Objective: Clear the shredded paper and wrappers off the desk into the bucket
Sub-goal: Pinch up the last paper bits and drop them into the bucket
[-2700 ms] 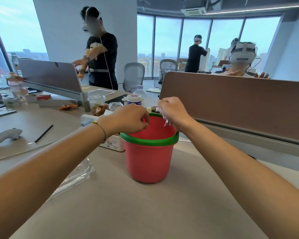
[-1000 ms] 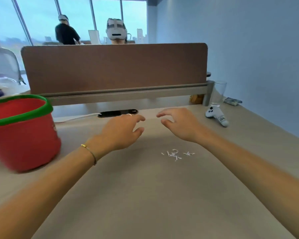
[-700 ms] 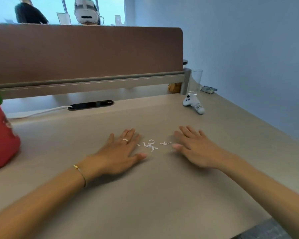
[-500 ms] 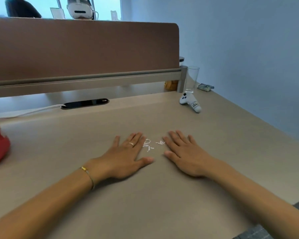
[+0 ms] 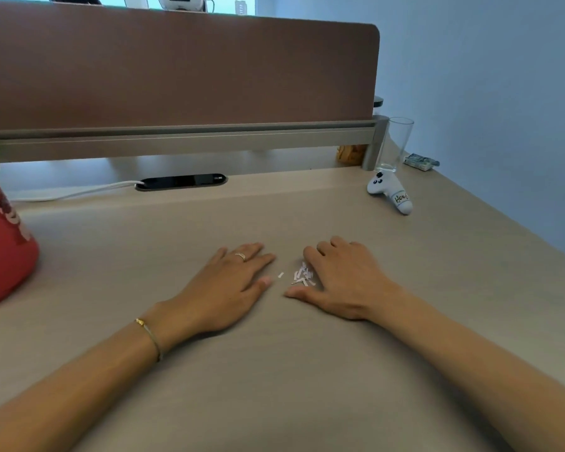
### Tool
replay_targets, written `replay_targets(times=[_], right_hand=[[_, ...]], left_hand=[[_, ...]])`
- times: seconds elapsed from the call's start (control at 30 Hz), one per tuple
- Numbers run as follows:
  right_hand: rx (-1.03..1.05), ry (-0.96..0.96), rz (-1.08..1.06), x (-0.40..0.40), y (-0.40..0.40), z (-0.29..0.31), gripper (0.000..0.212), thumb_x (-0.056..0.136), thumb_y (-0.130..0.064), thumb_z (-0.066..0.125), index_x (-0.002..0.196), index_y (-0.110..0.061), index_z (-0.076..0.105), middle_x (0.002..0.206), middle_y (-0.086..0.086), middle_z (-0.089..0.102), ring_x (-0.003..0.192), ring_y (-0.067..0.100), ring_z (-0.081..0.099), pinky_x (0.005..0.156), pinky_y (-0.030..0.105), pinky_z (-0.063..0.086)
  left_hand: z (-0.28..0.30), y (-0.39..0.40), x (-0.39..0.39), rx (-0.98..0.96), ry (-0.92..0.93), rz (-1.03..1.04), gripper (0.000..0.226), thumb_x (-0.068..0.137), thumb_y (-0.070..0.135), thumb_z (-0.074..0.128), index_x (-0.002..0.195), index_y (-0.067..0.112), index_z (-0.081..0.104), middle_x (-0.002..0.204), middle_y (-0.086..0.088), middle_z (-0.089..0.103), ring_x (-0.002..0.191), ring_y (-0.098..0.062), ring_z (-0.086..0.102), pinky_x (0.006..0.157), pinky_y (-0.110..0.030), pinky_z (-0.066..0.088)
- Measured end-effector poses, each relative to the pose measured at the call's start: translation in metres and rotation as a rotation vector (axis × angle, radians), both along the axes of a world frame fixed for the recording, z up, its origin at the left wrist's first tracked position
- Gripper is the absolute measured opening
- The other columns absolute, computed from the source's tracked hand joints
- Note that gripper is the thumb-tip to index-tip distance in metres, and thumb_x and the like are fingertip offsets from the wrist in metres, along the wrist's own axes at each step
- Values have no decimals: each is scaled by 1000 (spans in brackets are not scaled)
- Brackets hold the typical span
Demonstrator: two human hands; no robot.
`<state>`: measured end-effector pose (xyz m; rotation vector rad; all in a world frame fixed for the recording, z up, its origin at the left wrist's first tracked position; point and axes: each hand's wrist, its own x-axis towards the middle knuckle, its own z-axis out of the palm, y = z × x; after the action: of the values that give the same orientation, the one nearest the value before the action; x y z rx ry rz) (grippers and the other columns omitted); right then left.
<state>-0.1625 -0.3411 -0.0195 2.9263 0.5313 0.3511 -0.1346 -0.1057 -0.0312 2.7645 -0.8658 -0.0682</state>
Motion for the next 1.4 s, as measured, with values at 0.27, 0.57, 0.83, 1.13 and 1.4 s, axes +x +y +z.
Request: replay_targets(times=[0.27, 0.57, 0.83, 1.13, 1.4], right_hand=[[2, 60, 211, 10, 10, 1, 35, 106, -44, 28, 102, -20, 53, 96, 7, 67, 88, 35, 65, 64, 38, 32], [285, 126, 126, 20, 2, -4, 30, 106, -36, 38, 80, -23, 43, 80, 11, 66, 78, 37, 61, 65, 41, 41], [859, 177, 35, 19, -14, 4, 40, 103, -17, 48, 64, -17, 38, 58, -7, 39, 55, 8, 36, 55, 26, 29], [946, 148, -8, 18, -25, 9, 36, 101, -13, 47, 66, -7, 44, 56, -7, 38, 53, 6, 35, 53, 22, 29], [908, 168, -5, 18, -24, 4, 41, 102, -16, 48, 62, -19, 37, 58, -6, 37, 55, 8, 35, 55, 25, 28]], left_hand=[[0, 2, 1, -1, -10, -6, 79, 87, 65, 7, 155, 34, 33, 166, 3, 26, 153, -12, 19, 124, -43, 16], [3, 3, -19, 167, 31, 11, 68, 102, 61, 20, 162, 32, 5, 170, 4, -3, 156, -12, -8, 126, -47, 0], [3, -26, -18, 256, 80, -41, 80, 91, 77, 8, 157, 40, -18, 166, 3, -25, 151, -12, -27, 122, -55, -10], [-1, -28, -7, 188, 42, -141, 69, 94, 74, 10, 155, 50, -11, 169, 4, -17, 152, -9, -23, 124, -50, -9], [2, -29, -8, 142, 48, -237, 63, 96, 71, 16, 156, 53, 5, 170, 5, -9, 154, -8, -15, 125, -48, -7]])
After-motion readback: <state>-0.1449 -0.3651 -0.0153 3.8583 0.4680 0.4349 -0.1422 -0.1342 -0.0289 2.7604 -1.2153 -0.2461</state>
